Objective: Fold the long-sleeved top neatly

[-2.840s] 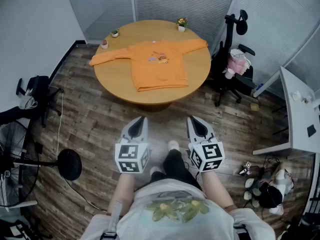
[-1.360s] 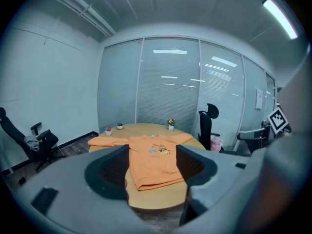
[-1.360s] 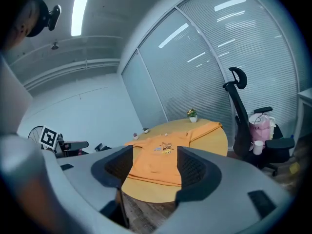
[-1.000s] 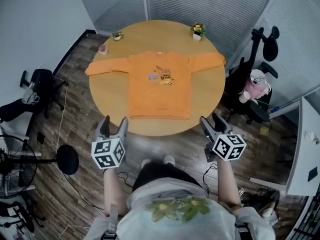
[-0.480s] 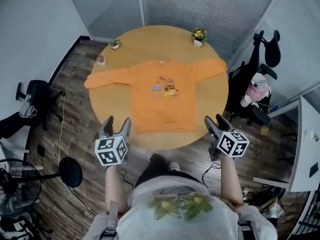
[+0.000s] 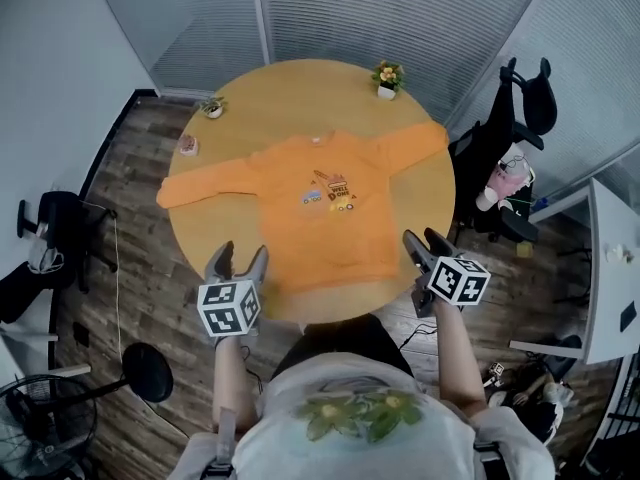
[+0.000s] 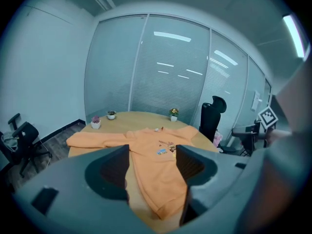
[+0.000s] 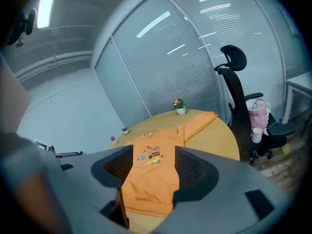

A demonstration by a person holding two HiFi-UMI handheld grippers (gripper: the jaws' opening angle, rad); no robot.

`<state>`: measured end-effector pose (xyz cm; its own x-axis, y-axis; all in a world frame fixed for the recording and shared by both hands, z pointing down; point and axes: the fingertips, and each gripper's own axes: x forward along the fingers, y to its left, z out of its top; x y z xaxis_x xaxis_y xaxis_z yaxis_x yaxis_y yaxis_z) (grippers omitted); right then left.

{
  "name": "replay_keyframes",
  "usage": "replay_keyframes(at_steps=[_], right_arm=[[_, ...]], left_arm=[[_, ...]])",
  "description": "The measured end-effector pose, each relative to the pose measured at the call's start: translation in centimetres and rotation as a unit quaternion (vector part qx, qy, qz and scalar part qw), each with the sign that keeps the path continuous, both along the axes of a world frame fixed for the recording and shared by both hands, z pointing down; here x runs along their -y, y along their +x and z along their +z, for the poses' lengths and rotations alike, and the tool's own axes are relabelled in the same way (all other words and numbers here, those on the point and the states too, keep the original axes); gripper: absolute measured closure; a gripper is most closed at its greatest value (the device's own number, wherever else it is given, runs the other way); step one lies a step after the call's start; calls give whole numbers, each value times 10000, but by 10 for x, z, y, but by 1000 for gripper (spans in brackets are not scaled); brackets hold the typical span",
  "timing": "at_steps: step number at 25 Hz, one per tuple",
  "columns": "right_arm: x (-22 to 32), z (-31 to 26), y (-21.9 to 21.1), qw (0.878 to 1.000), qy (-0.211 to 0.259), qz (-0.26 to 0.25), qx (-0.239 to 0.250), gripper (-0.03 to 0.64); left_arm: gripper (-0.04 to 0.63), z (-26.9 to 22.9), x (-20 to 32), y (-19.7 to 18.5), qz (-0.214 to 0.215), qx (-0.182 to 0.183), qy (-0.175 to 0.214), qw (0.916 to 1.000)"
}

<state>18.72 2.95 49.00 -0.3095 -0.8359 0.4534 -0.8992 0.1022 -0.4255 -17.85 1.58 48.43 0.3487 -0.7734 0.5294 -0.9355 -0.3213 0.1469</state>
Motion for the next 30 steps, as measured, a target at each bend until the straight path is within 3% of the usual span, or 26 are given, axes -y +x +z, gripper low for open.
replay_keyframes(at_steps=[6, 19, 24, 30], right_arm=[[43, 16, 42, 9993, -171, 318, -3, 345], [181, 44, 184, 9879, -545, 1229, 776, 345], [226, 77, 212, 9880, -903, 1168, 465, 345], [272, 127, 234, 9777, -1288, 1424, 853, 345]], left_arm=[[312, 12, 27, 4, 28, 77, -139, 9999], [313, 17, 102, 25, -431, 561, -369, 9968], [313, 25, 121, 35, -537, 662, -455, 9953], [313, 37, 137, 44, -561, 852, -614, 9929]])
